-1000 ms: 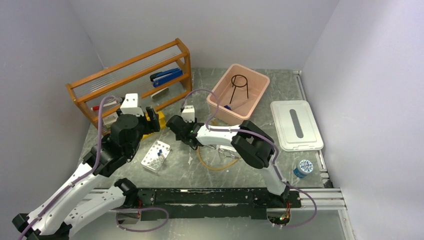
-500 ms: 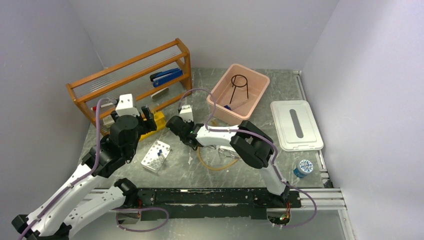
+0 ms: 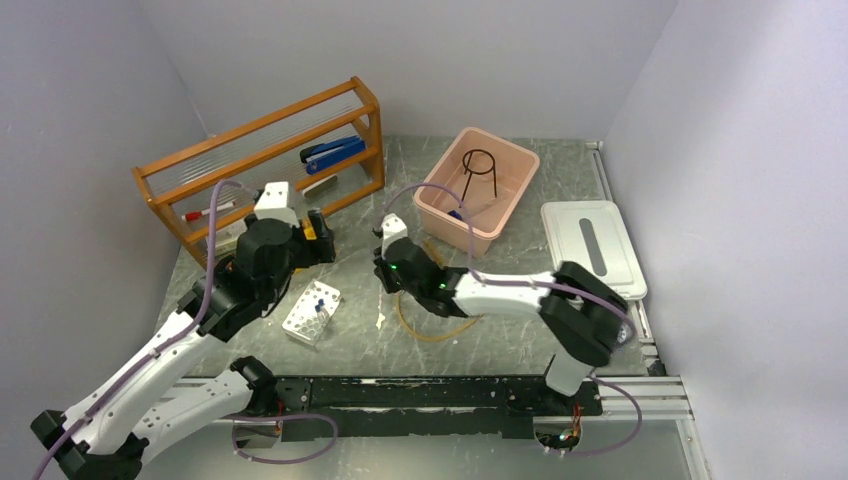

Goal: Organize the chemistry lab equipment

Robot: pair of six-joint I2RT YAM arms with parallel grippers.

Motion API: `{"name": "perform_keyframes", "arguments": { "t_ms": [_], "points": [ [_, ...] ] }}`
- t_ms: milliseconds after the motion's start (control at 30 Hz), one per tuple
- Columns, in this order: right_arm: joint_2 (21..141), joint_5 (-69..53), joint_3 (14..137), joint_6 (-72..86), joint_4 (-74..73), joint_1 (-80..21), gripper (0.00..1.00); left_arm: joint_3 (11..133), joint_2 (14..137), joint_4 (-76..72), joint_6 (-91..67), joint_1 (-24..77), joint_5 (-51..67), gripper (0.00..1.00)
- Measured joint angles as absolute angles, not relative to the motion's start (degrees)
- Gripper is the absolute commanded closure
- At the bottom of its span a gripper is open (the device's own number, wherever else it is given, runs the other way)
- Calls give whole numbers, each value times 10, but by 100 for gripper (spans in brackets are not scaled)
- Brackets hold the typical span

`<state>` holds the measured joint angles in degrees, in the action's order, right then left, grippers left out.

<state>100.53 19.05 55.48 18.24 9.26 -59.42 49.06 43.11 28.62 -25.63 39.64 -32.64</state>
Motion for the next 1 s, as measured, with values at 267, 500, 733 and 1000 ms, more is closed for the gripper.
{"name": "perform_keyframes", "arguments": {
  "t_ms": [267, 500, 733, 1000],
  "points": [
    [803, 19, 447, 95, 235, -593, 93, 571, 480, 293, -300, 396, -160, 5],
    [717, -59, 422, 49, 259, -590, 92, 587, 487, 292, -343, 396, -82, 5],
    [668, -92, 402, 31, 263, -572, 92, 576, 523, 271, -373, 383, 3, 40],
    [644, -105, 388, 27, 258, -559, 91, 555, 514, 227, -386, 352, 106, 57]
  ]
}}
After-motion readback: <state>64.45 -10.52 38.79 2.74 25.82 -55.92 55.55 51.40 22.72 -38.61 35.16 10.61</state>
